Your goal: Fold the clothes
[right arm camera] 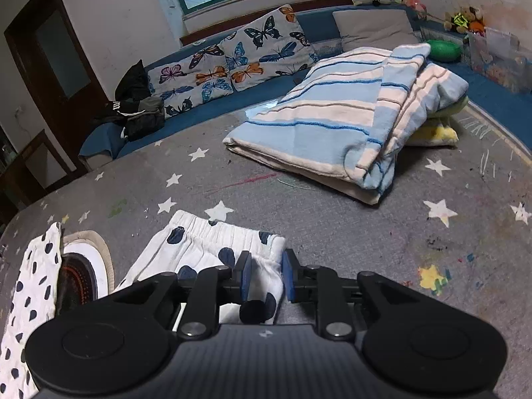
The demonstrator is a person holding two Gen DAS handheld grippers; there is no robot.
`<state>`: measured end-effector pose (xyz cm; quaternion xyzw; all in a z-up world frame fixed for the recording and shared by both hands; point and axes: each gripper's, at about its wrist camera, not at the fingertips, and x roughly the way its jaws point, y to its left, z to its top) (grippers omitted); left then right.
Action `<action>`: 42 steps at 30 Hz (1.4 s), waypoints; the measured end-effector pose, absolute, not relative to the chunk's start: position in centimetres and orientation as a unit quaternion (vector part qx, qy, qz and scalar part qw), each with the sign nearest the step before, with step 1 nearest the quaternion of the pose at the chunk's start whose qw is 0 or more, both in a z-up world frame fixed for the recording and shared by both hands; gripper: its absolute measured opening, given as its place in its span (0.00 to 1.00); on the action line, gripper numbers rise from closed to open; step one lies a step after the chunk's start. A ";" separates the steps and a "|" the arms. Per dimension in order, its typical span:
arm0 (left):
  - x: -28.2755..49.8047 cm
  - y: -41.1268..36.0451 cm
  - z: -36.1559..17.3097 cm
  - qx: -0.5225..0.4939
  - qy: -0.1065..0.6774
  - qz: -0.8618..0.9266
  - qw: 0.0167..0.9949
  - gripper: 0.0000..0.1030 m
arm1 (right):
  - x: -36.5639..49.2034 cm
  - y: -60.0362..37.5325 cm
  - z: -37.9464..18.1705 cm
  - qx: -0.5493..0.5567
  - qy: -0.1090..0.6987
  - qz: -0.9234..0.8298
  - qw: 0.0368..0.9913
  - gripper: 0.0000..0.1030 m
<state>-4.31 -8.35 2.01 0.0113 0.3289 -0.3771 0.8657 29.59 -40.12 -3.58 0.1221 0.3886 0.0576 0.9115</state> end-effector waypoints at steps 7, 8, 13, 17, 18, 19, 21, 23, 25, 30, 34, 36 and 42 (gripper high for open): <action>-4.7 -7.8 2.6 0.009 0.320 -0.371 0.872 0.13 | 29.5 -41.7 -3.4 0.190 0.388 0.029 0.901 0.07; -4.8 -7.6 2.7 0.007 0.317 -0.370 0.873 0.13 | 29.5 -41.7 -3.0 0.192 0.386 0.028 0.902 0.06; -5.2 -6.3 3.4 -0.006 0.306 -0.362 0.880 0.13 | 29.3 -41.4 -0.7 0.199 0.376 0.029 0.905 0.06; -5.5 -5.0 3.7 -0.022 0.302 -0.350 0.887 0.12 | 29.6 -40.1 1.8 0.196 0.368 0.030 0.908 0.06; -5.6 -4.6 3.8 -0.028 0.299 -0.345 0.889 0.12 | 29.7 -39.7 2.5 0.195 0.366 0.031 0.910 0.06; -5.8 -4.1 3.9 -0.033 0.296 -0.341 0.892 0.12 | 29.7 -39.2 3.2 0.194 0.363 0.032 0.911 0.06; -6.2 -3.2 4.3 -0.046 0.288 -0.333 0.897 0.12 | 30.0 -38.1 4.3 0.194 0.361 0.032 0.912 0.06; -6.5 -2.1 4.5 -0.061 0.279 -0.324 0.902 0.12 | 30.4 -36.7 5.3 0.193 0.358 0.034 0.913 0.06; -6.7 -0.8 4.6 -0.078 0.273 -0.313 0.906 0.12 | 30.9 -35.1 6.1 0.191 0.357 0.035 0.914 0.06; -7.1 2.9 4.3 -0.126 0.270 -0.273 0.914 0.12 | 32.6 -29.6 7.3 0.177 0.357 0.044 0.916 0.06; -7.3 5.6 3.8 -0.162 0.275 -0.251 0.914 0.12 | 34.2 -24.8 7.4 0.168 0.362 0.056 0.915 0.05; -7.6 6.4 3.5 -0.170 0.275 -0.242 0.915 0.12 | 34.9 -22.3 7.3 0.162 0.366 0.063 0.914 0.05; -8.9 8.8 2.7 -0.192 0.277 -0.220 0.915 0.11 | 36.5 -14.6 6.1 0.140 0.379 0.097 0.910 0.05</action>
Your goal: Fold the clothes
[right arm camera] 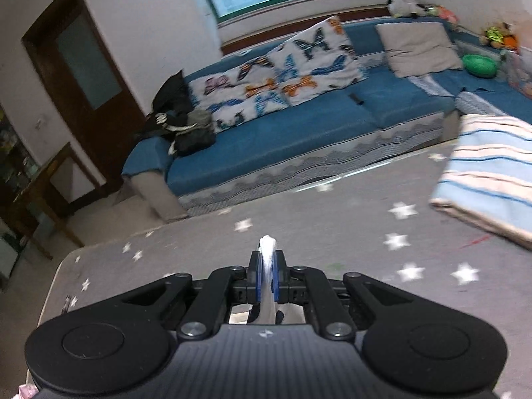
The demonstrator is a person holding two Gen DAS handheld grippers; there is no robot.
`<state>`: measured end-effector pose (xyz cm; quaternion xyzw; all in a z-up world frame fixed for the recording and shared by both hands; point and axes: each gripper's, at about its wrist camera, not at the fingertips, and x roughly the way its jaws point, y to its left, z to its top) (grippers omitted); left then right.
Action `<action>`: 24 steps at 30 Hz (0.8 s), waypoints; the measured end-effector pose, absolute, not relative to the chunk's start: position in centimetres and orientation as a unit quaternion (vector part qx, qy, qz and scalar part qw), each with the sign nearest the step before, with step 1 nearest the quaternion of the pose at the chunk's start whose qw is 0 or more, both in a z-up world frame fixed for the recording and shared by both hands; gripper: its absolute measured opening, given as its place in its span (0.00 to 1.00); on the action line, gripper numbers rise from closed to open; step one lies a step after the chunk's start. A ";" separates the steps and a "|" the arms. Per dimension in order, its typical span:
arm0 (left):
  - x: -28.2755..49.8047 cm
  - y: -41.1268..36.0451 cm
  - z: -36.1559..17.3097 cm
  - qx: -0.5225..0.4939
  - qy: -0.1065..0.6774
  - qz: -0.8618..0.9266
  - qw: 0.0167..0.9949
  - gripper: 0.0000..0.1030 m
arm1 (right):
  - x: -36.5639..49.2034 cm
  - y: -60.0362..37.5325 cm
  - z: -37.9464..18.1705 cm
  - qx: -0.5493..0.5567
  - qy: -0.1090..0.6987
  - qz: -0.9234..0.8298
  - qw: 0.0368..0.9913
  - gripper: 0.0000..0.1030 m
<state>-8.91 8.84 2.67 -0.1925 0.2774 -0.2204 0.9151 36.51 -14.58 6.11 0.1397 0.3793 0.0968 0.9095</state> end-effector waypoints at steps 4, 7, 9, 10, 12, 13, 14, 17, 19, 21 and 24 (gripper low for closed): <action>-9.8 9.4 2.3 -0.200 0.279 -0.213 0.915 0.11 | 36.8 -9.8 5.0 0.123 0.389 0.116 0.906 0.05; -10.5 9.7 1.9 -0.205 0.282 -0.205 0.915 0.11 | 36.6 -6.6 4.3 0.102 0.393 0.133 0.904 0.05; -10.8 10.0 1.7 -0.209 0.287 -0.198 0.914 0.11 | 36.4 -4.7 3.9 0.091 0.398 0.142 0.902 0.05; -10.9 10.1 1.6 -0.212 0.289 -0.195 0.913 0.11 | 36.4 -4.0 3.7 0.088 0.401 0.145 0.900 0.06; -11.1 10.3 1.4 -0.217 0.293 -0.188 0.912 0.11 | 36.2 -2.7 3.3 0.083 0.406 0.152 0.897 0.06; -11.2 10.3 1.4 -0.219 0.295 -0.186 0.911 0.11 | 36.1 -2.1 3.0 0.081 0.409 0.156 0.895 0.06; -11.3 10.3 1.3 -0.219 0.296 -0.185 0.911 0.11 | 36.1 -1.7 2.9 0.085 0.411 0.158 0.894 0.06; -11.7 10.3 1.4 -0.220 0.299 -0.183 0.911 0.11 | 35.9 -1.1 2.7 0.095 0.411 0.168 0.891 0.06; -11.7 10.2 1.4 -0.219 0.298 -0.182 0.911 0.11 | 35.8 -0.9 2.5 0.100 0.412 0.176 0.888 0.06; -11.9 10.0 1.3 -0.217 0.300 -0.181 0.911 0.11 | 35.7 -1.0 2.2 0.111 0.415 0.186 0.883 0.07; -11.9 9.7 1.3 -0.209 0.299 -0.178 0.914 0.11 | 35.7 -1.2 2.1 0.118 0.413 0.196 0.881 0.11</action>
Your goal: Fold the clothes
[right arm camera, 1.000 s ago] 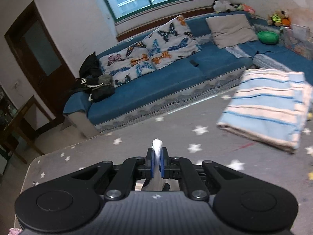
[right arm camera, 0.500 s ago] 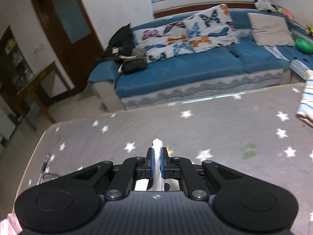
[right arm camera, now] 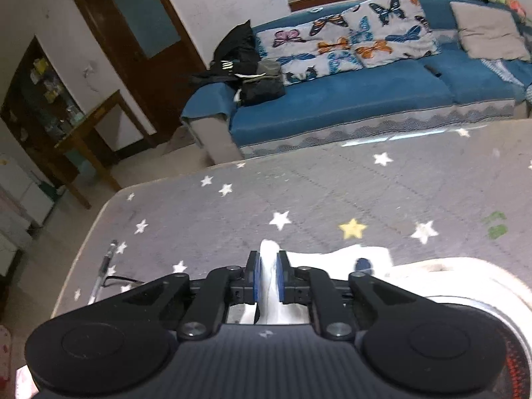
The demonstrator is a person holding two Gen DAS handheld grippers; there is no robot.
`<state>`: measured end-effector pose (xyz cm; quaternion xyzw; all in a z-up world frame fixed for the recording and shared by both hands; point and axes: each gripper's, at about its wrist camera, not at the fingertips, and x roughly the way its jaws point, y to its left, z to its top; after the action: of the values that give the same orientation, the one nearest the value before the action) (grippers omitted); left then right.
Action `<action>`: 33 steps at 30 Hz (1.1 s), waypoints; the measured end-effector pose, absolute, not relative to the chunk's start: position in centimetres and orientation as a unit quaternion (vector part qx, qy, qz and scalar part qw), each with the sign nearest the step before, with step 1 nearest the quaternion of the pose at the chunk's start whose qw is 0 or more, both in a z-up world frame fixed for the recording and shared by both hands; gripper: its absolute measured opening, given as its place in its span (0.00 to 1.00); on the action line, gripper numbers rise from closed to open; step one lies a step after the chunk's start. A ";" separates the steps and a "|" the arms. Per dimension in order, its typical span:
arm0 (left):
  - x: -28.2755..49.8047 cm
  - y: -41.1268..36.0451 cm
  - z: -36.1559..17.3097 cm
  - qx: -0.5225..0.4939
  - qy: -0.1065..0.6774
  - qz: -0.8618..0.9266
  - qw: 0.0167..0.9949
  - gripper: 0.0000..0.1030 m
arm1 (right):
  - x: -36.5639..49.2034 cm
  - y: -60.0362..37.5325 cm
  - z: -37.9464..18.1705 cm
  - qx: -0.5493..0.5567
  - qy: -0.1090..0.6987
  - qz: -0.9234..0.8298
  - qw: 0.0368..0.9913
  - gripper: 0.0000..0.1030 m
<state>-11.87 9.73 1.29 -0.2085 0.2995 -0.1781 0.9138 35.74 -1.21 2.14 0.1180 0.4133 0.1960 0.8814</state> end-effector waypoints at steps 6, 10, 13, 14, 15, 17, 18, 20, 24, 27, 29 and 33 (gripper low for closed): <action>-11.8 9.6 1.1 -0.207 0.302 -0.174 0.914 0.11 | 35.4 -0.9 2.8 0.092 0.409 0.216 0.882 0.11; -11.7 9.7 1.1 -0.210 0.300 -0.171 0.915 0.12 | 34.7 -0.4 2.5 0.047 0.433 0.221 0.872 0.11; -11.7 9.8 1.1 -0.211 0.299 -0.164 0.916 0.12 | 34.2 -0.4 2.1 0.039 0.455 0.232 0.859 0.12; -11.8 9.9 1.2 -0.211 0.298 -0.162 0.917 0.12 | 33.9 -0.3 2.0 0.038 0.458 0.240 0.855 0.12; -11.8 9.9 1.2 -0.210 0.297 -0.161 0.917 0.12 | 33.5 -0.2 1.8 0.034 0.463 0.247 0.851 0.12; -11.9 10.0 1.4 -0.211 0.295 -0.159 0.918 0.12 | 32.7 0.2 1.6 0.017 0.468 0.258 0.845 0.14; -12.0 10.0 1.4 -0.211 0.294 -0.158 0.919 0.12 | 32.2 0.5 1.4 0.002 0.467 0.260 0.845 0.15; -12.0 10.0 1.4 -0.212 0.294 -0.155 0.919 0.12 | 31.2 1.0 1.2 -0.028 0.466 0.264 0.844 0.16; -12.2 10.0 1.6 -0.212 0.291 -0.158 0.920 0.12 | 29.7 1.7 0.7 -0.061 0.474 0.267 0.837 0.16; -12.4 10.0 1.6 -0.212 0.288 -0.158 0.920 0.12 | 29.2 1.9 0.3 -0.072 0.478 0.266 0.834 0.16; -12.5 10.1 1.6 -0.212 0.287 -0.157 0.921 0.12 | 29.3 2.1 0.1 -0.081 0.479 0.263 0.834 0.16; -12.7 10.1 1.6 -0.215 0.283 -0.156 0.922 0.12 | 29.6 2.4 -0.4 -0.092 0.485 0.253 0.832 0.16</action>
<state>-12.68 10.10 1.65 -0.2145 0.2833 -0.1562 0.9216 29.57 2.35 -0.44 -0.0918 0.4855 0.2532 0.8317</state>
